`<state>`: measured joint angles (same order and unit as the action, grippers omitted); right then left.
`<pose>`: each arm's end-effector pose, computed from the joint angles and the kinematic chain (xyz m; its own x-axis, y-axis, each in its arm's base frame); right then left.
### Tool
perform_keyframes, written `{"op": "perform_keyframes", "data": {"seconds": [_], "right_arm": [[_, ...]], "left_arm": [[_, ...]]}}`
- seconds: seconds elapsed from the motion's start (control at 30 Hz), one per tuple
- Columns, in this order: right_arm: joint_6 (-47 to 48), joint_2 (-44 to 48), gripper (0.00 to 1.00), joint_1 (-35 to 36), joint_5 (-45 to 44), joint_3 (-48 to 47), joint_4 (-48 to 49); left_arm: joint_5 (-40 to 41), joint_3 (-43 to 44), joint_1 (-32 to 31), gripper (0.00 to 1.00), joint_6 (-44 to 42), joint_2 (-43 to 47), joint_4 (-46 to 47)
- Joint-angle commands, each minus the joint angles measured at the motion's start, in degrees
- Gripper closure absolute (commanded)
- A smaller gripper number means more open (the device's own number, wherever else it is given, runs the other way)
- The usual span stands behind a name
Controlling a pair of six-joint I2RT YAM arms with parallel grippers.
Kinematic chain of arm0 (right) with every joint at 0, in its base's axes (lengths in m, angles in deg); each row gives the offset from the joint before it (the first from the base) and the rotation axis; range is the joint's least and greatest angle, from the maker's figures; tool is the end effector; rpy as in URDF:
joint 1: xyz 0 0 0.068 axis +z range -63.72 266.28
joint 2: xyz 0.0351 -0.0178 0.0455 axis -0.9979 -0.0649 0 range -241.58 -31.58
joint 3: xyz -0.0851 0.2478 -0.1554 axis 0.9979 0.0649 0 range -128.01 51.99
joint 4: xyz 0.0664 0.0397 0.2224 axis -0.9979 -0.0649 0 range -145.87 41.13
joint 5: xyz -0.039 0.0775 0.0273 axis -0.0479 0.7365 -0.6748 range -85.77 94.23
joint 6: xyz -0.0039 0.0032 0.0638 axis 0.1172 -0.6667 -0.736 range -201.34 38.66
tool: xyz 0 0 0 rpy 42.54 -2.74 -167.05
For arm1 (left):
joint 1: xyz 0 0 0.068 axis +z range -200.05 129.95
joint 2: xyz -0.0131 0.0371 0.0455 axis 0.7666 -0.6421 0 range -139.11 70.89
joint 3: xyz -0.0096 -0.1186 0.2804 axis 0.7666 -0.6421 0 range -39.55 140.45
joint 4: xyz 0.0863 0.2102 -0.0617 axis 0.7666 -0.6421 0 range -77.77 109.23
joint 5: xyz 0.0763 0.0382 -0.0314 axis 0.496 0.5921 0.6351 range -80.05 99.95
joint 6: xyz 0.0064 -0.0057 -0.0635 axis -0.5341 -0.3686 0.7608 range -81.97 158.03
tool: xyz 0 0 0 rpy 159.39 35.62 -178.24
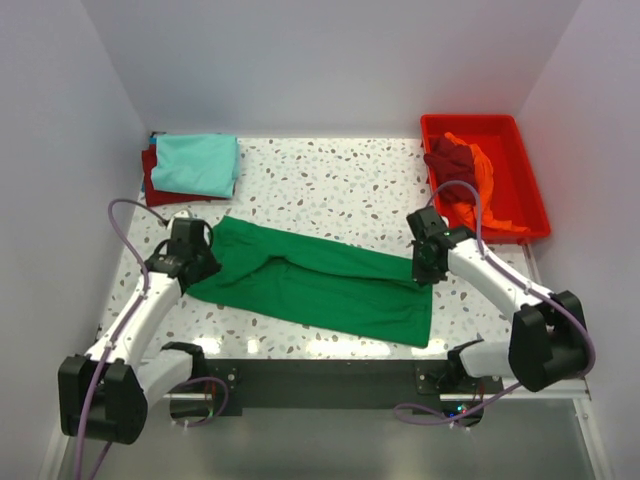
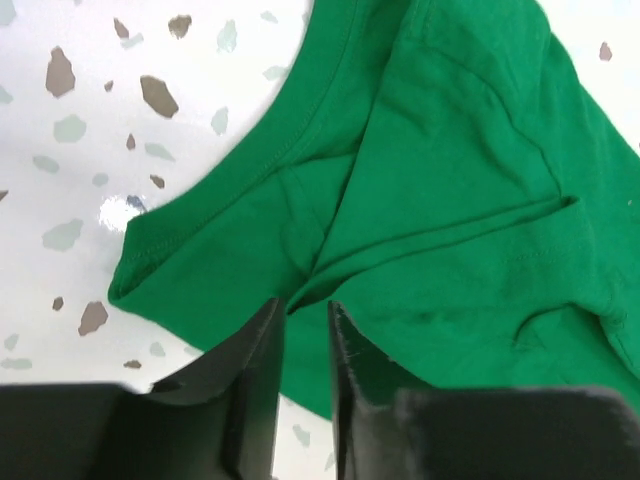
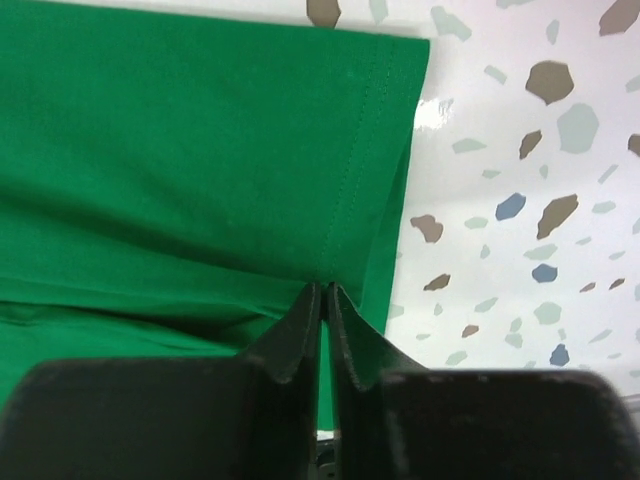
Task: Fold and stack the t-shirts
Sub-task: Fold the tshirt
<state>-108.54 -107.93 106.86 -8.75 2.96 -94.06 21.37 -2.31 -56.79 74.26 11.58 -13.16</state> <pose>0.1979 0.0624 0.2389 -0.9219 0.1295 -0.3652 0.1596 0.9857 -0.0533 0.1636 -0.0095 0.2429 -0.6523 -0.5063 -0.5640 -0.4770 0.8526 -0.2136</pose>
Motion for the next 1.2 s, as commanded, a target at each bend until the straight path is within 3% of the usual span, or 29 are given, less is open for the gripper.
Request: {"op": "perform_keyframes", "data": {"seconds": [0.0, 0.03, 0.1, 0.27, 0.37, 0.47, 0.67, 0.93, 1.17], "right_arm": [[-2.15, 3.23, 0.89, 2.44, -2.41, 0.52, -4.20], [-3.02, 4.28, 0.80, 3.06, -2.41, 0.17, -4.81], [-4.00, 5.34, 0.70, 4.72, -2.67, -0.62, -6.84], [-4.35, 7.89, 0.56, 5.53, -2.68, -2.64, -7.64], [-2.69, 6.49, 0.55, 5.52, -0.14, -4.57, -4.14], [-2.77, 2.45, 0.54, 5.44, 3.47, -5.89, 0.18], [-5.32, -5.11, 0.55, 5.44, 9.54, -5.11, 10.36], [-5.58, -10.65, 0.56, 5.52, 12.36, -3.09, 13.20], [-5.67, -11.27, 0.56, 5.44, 12.62, -1.68, 13.72]], "left_arm": [[-1.14, 1.35, 0.33, 0.67, 2.70, 3.05, -4.35], [-0.88, 2.39, 0.33, 0.58, 2.88, 3.67, -5.31], [-0.35, 3.37, 0.33, 0.50, 2.71, 5.51, -7.25], [-1.84, 3.20, -0.28, 0.47, 0.16, 4.65, -2.44], [-3.85, 3.37, -2.39, 0.48, -0.54, 0.53, 1.60], [-8.42, 3.81, -5.90, 0.49, -1.07, -4.31, 11.51], [-12.65, 8.02, -8.81, 0.49, -1.16, -13.90, 19.10], [-11.60, 12.33, -10.57, 0.49, -1.86, -23.82, 21.75], [-9.84, 13.48, -12.59, 0.50, -2.13, -27.35, 21.04]]}}
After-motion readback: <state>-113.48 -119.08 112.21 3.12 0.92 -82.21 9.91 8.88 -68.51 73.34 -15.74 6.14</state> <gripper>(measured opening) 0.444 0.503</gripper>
